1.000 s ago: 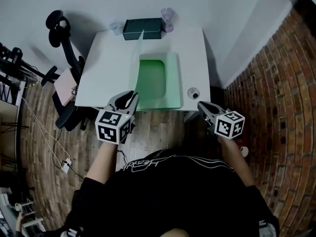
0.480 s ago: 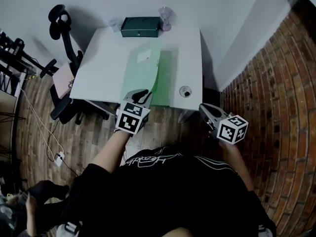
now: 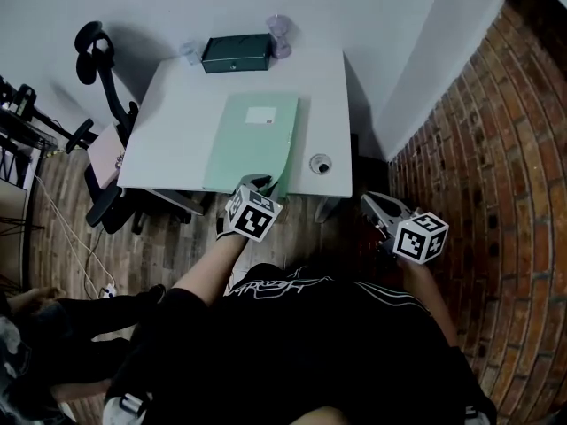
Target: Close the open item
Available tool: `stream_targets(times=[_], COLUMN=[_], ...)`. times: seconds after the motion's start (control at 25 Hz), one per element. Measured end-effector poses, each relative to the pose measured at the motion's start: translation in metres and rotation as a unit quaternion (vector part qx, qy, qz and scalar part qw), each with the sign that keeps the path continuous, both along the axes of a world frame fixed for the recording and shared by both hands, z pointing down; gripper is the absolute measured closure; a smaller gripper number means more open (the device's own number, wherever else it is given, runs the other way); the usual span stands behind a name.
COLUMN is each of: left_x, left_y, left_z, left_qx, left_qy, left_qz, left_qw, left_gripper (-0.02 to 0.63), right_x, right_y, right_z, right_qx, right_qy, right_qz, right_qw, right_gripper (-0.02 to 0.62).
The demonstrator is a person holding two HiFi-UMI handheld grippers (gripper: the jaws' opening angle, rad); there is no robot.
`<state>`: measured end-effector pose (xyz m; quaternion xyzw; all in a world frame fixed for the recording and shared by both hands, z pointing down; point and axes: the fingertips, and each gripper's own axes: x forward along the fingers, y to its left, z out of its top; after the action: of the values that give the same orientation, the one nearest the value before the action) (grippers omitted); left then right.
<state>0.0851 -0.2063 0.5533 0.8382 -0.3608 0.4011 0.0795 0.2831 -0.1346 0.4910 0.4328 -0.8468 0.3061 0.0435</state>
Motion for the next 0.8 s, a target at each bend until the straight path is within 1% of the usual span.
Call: stream_targets(times=[0.12,0.28,0.48,0.6,0.64,0.68,0.72,0.76,0.8], left_x=[0.002,0.005,0.009,0.01,0.011,0.012,0.014,0.015,0.015], left_y=[0.002,0.005,0.007,0.012,0.015,0.018,0.022,0.025,0.027], left_z=[0.015,0.028,0.031,0.032,0.032,0.033,0.033,0.032,0.029], left_qx=[-0.015,-0.023,-0.031,-0.047,-0.06,-0.077,-0.094,-0.107,-0.112], left_qy=[-0.019,-0.039,-0.038,-0.025,-0.017,-0.005,0.007,0.02,0.03], left_qz=[0.01,0.037,0.072,0.094,0.102,0.11,0.118,0.124,0.128], left_qw=[0.9997,0.9983,0.9963,0.9941,0.9928,0.9909,0.9885,0.9864,0.985], left_gripper=[0.515,0.495,0.466,0.451,0.436,0.405,0.31,0.293,0.291], right_x=[0.006,0.013,0.017,0.015,0.013,0.012,0.01,0.008,0.006], right_y=[0.003,0.006,0.007,0.006,0.006,0.005,0.004,0.004,0.004], right_z=[0.002,0.008,0.013,0.012,0.011,0.01,0.008,0.007,0.005], right_qx=[-0.003,-0.008,-0.012,-0.013,-0.012,-0.01,-0.008,-0.005,-0.003], right_qy=[0.001,0.002,0.003,-0.002,-0.004,-0.005,-0.005,-0.006,-0.006], right_qz=[0.009,0.015,0.017,0.013,0.012,0.011,0.01,0.009,0.008], right_qw=[1.0,1.0,1.0,1.0,1.0,1.0,1.0,1.0,1.0], right_gripper=[0.592,0.592,0.592,0.592,0.592,0.592,0.592,0.592,0.592])
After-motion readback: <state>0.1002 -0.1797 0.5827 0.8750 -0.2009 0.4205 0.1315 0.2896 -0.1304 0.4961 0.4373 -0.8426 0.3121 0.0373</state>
